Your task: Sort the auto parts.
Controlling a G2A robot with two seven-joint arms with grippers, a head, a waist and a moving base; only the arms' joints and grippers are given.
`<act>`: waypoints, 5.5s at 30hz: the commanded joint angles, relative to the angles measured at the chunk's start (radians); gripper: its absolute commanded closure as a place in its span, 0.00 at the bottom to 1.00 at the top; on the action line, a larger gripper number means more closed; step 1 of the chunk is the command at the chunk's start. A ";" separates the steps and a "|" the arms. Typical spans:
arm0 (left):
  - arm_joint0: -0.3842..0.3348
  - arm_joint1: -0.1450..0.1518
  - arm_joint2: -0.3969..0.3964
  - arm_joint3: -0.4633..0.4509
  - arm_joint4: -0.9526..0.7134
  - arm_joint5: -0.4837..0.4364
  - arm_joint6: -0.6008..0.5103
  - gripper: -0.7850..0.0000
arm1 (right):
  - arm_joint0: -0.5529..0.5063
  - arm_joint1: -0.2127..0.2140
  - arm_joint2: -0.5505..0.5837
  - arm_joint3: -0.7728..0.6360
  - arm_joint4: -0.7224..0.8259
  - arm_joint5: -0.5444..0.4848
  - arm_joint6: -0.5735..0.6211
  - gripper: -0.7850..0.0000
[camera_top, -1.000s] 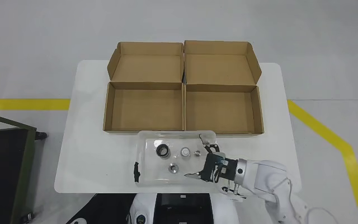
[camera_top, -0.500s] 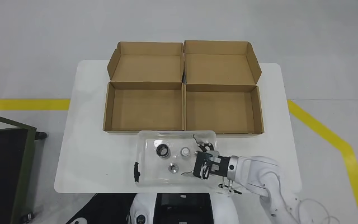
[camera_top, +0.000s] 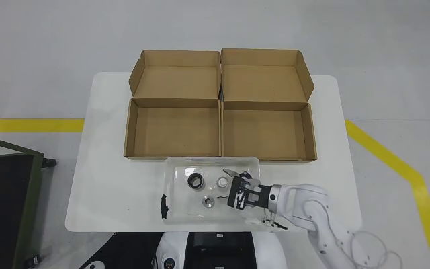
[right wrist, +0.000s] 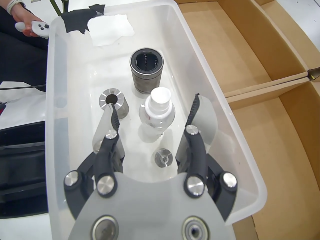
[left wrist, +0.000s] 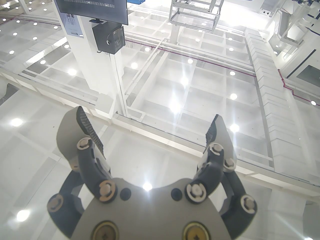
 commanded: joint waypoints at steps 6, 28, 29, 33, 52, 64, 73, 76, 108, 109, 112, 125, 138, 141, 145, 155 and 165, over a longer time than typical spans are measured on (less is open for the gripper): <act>0.000 0.000 0.000 0.000 0.000 0.000 0.000 0.00 | 0.019 0.001 -0.019 0.034 0.001 0.014 -0.003 0.46; 0.000 0.000 0.000 0.000 0.000 0.000 0.000 0.00 | 0.032 0.017 -0.003 -0.036 0.076 -0.024 -0.029 1.00; 0.000 0.000 0.000 0.000 0.000 0.000 0.000 0.00 | 0.031 0.017 -0.002 -0.042 0.091 -0.030 -0.033 1.00; 0.000 0.000 0.000 0.000 0.000 0.000 0.000 0.00 | 0.026 0.019 -0.001 -0.054 0.155 -0.034 -0.049 1.00; 0.000 0.000 0.000 0.000 0.000 0.000 0.000 0.00 | 0.136 -0.005 -0.036 -0.073 0.471 0.097 -0.184 1.00; 0.000 0.000 0.000 0.000 0.000 0.000 0.000 0.00 | 0.257 -0.027 -0.046 -0.053 0.616 0.140 -0.282 1.00; 0.000 0.000 0.000 0.000 0.000 0.000 0.000 0.00 | 0.256 -0.030 0.005 -0.079 0.668 0.131 -0.381 1.00; 0.000 0.000 0.000 0.000 0.000 0.000 0.000 0.00 | 0.248 -0.030 0.029 -0.098 0.673 0.129 -0.401 1.00; 0.000 0.000 0.000 0.000 0.000 0.000 0.000 0.00 | 0.178 -0.029 0.172 -0.138 0.769 0.024 -0.514 1.00; 0.000 0.000 0.000 0.000 0.000 0.000 0.000 0.00 | 0.178 -0.029 0.173 -0.135 0.768 0.019 -0.516 1.00; 0.000 0.000 0.000 0.000 0.000 0.000 0.000 0.00 | 0.180 -0.030 0.175 -0.128 0.758 0.007 -0.511 1.00; 0.000 0.000 0.000 0.000 0.000 0.000 0.000 0.00 | 0.188 -0.030 0.129 -0.071 0.695 -0.001 -0.395 1.00; 0.000 0.000 0.000 0.000 0.000 0.000 0.000 0.00 | 0.158 -0.024 0.149 0.010 0.537 0.074 -0.306 1.00; 0.000 0.000 0.000 0.000 0.000 0.000 0.000 0.00 | 0.157 -0.023 0.145 0.036 0.487 0.098 -0.285 1.00; 0.000 0.000 0.000 0.000 0.000 0.000 0.000 0.00 | 0.164 -0.023 0.132 0.068 0.438 0.121 -0.268 1.00; 0.000 0.000 0.000 0.000 0.000 0.000 0.000 0.00 | 0.213 -0.024 0.114 0.165 0.358 0.173 -0.229 1.00; 0.000 0.000 0.000 0.000 0.000 0.000 0.000 0.00 | 0.268 -0.031 0.062 0.258 0.270 0.236 -0.203 1.00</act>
